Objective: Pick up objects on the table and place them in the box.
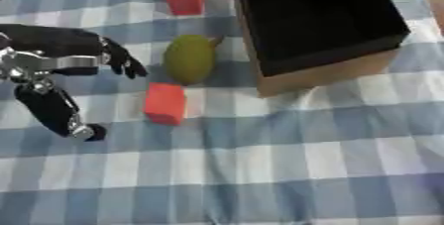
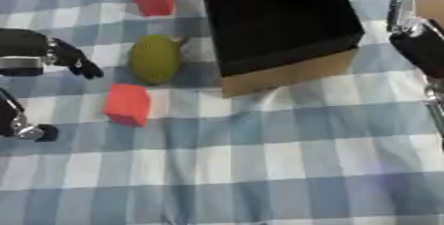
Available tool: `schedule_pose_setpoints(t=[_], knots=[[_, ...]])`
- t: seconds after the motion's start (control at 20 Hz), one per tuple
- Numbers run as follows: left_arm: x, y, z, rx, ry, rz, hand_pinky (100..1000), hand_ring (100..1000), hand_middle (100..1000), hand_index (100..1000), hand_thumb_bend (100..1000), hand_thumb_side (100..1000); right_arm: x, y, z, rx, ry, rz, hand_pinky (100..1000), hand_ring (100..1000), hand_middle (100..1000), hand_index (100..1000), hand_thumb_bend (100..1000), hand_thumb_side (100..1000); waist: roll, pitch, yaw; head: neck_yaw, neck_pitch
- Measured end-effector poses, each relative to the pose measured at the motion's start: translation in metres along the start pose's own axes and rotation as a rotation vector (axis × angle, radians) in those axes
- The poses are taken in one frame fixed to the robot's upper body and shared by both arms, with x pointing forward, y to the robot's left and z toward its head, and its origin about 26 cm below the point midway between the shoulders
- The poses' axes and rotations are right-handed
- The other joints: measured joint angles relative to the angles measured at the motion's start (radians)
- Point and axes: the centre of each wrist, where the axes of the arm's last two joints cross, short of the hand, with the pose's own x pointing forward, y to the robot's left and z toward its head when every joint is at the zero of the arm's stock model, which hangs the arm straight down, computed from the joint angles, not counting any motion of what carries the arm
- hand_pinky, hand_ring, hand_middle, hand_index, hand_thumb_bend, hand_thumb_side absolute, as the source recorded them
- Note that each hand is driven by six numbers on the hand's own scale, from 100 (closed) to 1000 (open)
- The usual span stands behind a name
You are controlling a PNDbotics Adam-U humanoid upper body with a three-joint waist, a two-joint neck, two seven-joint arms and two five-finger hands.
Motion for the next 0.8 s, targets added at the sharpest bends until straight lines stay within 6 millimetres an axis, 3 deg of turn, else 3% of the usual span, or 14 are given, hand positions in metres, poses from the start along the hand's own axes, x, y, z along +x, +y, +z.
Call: schedule_pose_setpoints(t=[0.8], knots=[[-0.002,0.0,-0.046,-0.04,0.001,0.004,879,839,785,916,577,100,0.001,0.002,0.0,-0.008,0.012,-0.013,884,979,468,863,100,470,0.008,0.0,-0.02,0.013,0.0]])
